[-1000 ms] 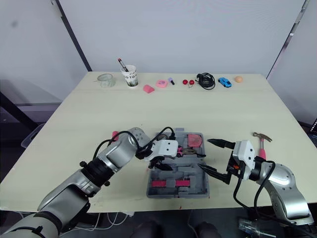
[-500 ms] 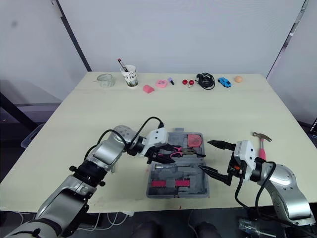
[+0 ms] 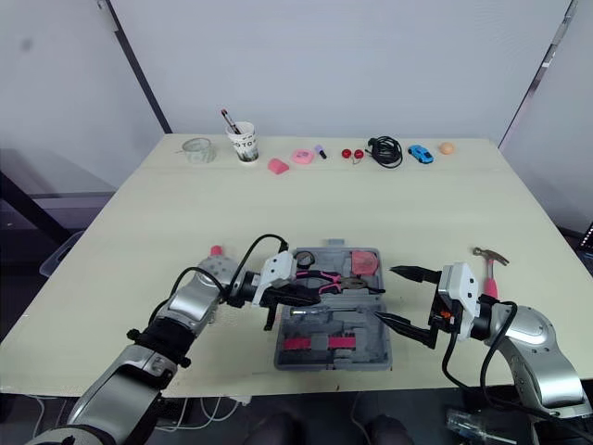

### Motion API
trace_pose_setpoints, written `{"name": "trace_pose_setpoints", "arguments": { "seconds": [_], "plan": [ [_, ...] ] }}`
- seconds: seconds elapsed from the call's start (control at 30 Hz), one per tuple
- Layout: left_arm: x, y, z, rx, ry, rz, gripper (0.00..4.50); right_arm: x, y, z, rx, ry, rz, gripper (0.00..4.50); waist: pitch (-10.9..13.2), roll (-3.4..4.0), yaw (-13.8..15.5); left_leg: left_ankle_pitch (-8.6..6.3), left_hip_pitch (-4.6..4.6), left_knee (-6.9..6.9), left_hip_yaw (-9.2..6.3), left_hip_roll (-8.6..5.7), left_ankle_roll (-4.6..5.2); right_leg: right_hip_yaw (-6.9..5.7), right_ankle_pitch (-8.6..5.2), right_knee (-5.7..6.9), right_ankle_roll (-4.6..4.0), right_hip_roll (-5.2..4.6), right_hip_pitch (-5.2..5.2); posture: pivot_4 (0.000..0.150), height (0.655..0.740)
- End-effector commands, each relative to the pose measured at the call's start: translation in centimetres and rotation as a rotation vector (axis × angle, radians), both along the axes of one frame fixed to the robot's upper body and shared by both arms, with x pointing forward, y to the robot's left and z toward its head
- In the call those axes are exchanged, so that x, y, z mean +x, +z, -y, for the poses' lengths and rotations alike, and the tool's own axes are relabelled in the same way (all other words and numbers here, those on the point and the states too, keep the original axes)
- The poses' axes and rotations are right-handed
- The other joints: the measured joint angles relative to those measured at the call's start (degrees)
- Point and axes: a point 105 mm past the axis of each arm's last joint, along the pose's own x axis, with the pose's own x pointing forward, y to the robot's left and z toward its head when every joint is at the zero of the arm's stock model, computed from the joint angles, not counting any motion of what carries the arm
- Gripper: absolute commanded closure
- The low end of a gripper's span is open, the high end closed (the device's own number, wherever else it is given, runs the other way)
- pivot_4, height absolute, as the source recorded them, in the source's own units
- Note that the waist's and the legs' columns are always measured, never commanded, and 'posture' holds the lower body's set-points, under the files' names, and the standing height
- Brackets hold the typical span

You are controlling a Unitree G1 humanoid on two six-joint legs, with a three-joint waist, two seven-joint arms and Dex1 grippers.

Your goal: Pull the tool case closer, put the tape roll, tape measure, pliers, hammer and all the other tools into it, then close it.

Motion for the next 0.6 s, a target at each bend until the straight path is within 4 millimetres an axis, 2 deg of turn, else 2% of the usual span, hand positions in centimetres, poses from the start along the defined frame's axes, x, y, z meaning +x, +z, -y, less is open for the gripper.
{"name": "trace_pose_setpoints", "arguments": {
  "seconds": [0.03, 0.3, 0.6],
  "plan": [
    [0.2, 0.2, 0.4, -0.008, -0.02, 0.029, 4.4, -0.2, 0.8, 0.4, -0.018, 0.008, 0.037, 0.0, 0.0, 0.0, 0.0, 0.0, 0.0, 0.0, 0.0, 0.0, 0.0, 0.0, 0.0, 0.0, 0.0, 0.0, 0.0, 0.15, 0.74],
    [0.1, -1.4, 0.9, 0.018, -0.041, -0.006, 4.4, -0.2, 0.7, 0.5, -0.033, 0.004, 0.035, 0.0, 0.0, 0.0, 0.0, 0.0, 0.0, 0.01, -0.01, 0.0, 0.0, -0.01, 0.0, 0.0, 0.0, 0.01, 0.0, 0.15, 0.74],
    [0.3, -3.5, 0.4, 0.091, -0.006, -0.03, 4.4, -0.6, 0.4, 1.0, -0.042, -0.006, 0.027, 0.0, -0.1, 0.06, 0.1, 0.0, 0.01, 0.07, -0.04, -0.02, 0.0, 0.01, 0.01, 0.01, 0.01, 0.01, 0.06, 0.15, 0.74]
  ]
}}
